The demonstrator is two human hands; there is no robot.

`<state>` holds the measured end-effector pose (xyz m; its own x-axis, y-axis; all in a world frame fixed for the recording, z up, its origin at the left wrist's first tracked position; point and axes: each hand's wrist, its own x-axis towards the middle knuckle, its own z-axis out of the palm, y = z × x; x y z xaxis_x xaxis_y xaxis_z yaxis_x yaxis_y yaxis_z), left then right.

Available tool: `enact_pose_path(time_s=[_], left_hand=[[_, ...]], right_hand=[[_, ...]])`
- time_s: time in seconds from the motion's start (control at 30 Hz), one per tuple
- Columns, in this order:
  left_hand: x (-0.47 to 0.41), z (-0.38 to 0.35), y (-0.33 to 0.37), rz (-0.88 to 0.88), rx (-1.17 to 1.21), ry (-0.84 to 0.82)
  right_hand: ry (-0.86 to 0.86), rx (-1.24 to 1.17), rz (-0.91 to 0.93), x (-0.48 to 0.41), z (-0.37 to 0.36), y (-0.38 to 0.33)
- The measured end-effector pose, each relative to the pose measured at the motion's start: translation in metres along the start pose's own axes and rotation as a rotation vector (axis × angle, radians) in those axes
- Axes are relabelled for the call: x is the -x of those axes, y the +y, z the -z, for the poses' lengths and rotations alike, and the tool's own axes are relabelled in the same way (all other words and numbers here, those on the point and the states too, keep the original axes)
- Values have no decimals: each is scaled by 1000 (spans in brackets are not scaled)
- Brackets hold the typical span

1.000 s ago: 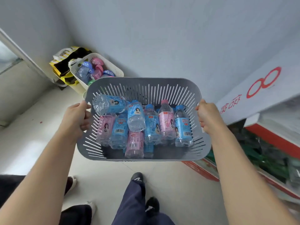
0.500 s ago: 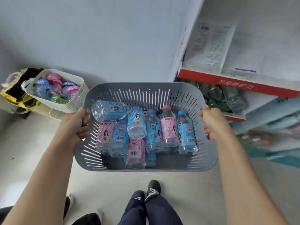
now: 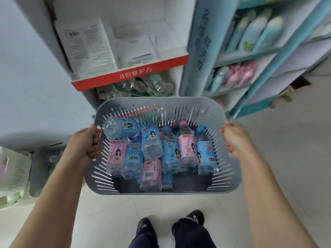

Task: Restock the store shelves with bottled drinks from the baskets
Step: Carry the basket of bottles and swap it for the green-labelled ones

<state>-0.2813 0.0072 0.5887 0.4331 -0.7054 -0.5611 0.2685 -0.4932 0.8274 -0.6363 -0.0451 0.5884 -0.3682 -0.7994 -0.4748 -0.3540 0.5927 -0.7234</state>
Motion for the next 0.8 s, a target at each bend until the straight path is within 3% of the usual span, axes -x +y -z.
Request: enact_pose_path(time_s=[0.37,0.63,0.8], left_hand=[[24,-279,-11,0,-172,-327],[70,-495,-25,-25,-357,-563],[98,-628,-42,14,-442,-793]], right_hand=[[257,-140,-145,-62,229,77],[476,-249,-355,-100,372,152],[633,-390,-433,-135,452,211]])
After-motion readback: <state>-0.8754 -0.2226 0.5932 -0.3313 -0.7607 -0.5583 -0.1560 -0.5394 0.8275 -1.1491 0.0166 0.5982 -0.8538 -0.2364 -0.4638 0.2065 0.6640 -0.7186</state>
